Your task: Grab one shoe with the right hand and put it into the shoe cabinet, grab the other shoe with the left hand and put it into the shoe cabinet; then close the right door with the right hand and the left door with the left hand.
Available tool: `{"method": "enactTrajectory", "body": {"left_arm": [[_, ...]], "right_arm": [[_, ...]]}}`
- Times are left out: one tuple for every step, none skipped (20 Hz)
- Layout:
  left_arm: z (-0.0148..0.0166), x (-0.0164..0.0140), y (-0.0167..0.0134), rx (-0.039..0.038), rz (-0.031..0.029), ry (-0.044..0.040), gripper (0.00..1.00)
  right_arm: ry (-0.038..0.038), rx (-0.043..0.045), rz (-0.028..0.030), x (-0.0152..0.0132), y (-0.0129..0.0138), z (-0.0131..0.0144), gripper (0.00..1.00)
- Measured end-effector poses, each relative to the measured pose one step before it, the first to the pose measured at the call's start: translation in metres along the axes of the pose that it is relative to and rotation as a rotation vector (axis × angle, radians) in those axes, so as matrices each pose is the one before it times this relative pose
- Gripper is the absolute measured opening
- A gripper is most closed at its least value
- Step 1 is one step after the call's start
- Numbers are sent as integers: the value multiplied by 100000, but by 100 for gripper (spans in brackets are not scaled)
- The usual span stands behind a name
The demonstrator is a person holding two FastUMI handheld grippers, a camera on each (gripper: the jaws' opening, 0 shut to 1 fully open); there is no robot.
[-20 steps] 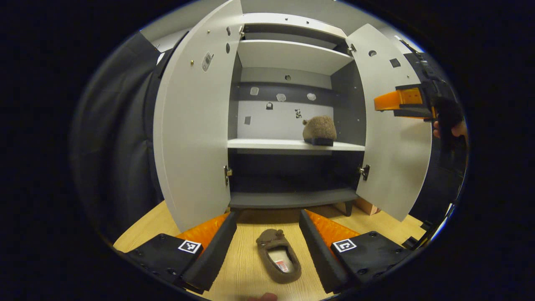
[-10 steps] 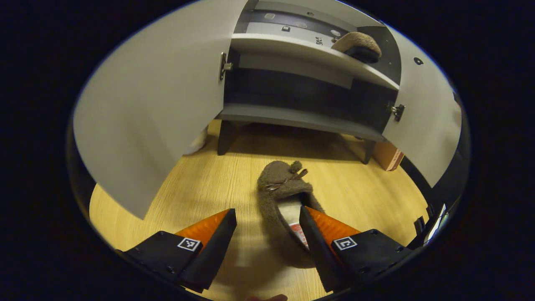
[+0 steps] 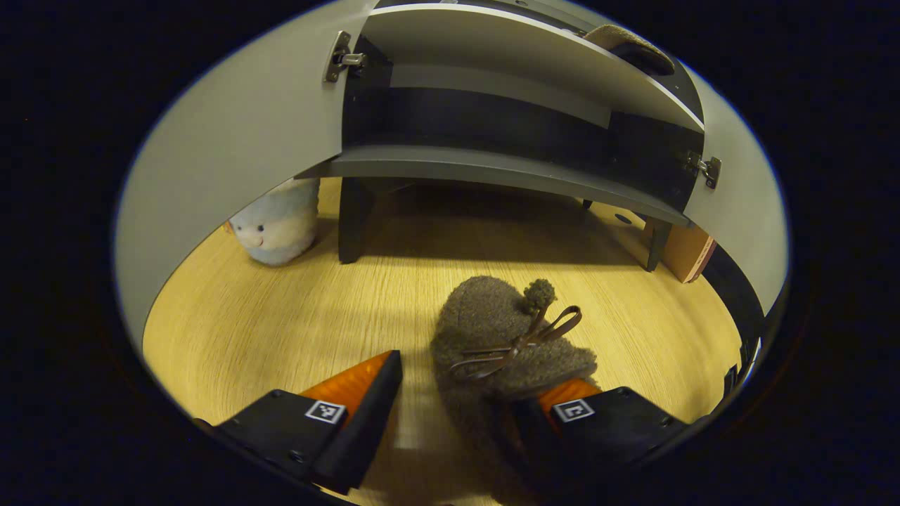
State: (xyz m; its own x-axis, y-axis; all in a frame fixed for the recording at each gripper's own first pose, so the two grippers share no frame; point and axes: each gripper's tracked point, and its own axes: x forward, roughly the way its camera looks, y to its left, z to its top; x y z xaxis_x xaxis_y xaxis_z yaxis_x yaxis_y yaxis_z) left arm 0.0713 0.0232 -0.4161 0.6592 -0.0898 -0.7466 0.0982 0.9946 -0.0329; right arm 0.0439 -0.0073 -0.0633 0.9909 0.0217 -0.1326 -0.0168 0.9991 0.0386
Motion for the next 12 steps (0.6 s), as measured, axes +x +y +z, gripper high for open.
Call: {"method": "enactTrajectory", "body": {"left_arm": [[455,83,105,1464,2312,-1891,74],[427,-107,559,2009,2561,-1529,56],[389,37,729,397,3578,-1420,39],[800,-372,368,-1364,1051,-1718,31],[985,-552,149,-2346,-324,-1941,17],[1463,-942,-41,-1932,-824,-2581,17],[1682,-1205,-72,-1155,-215,-2371,18],[1912,-1396,-83,-694,344,-2179,18],[2146,-1563,-180,-570,235,-2326,17],[2455,-1646,-200,-912,674,-3259,18],[2339,-1575,-328,-82,487,-1460,17],[2567,-1546,-390,260,328,-2126,17]], "right_arm": [[11,-305,-434,96,-181,-23,94],[13,-200,-70,92,-126,4,93],[346,-19,-68,168,-100,-141,94],[228,156,177,51,-43,-114,94],[236,299,368,-12,-32,-35,94],[203,222,519,217,59,25,94],[-229,166,487,221,65,32,94],[-196,-17,493,-26,117,-7,94],[-273,-102,556,148,77,121,94],[-397,-18,346,50,72,68,93],[-358,227,555,-71,177,83,93],[-368,481,716,-1,251,54,94]]}}
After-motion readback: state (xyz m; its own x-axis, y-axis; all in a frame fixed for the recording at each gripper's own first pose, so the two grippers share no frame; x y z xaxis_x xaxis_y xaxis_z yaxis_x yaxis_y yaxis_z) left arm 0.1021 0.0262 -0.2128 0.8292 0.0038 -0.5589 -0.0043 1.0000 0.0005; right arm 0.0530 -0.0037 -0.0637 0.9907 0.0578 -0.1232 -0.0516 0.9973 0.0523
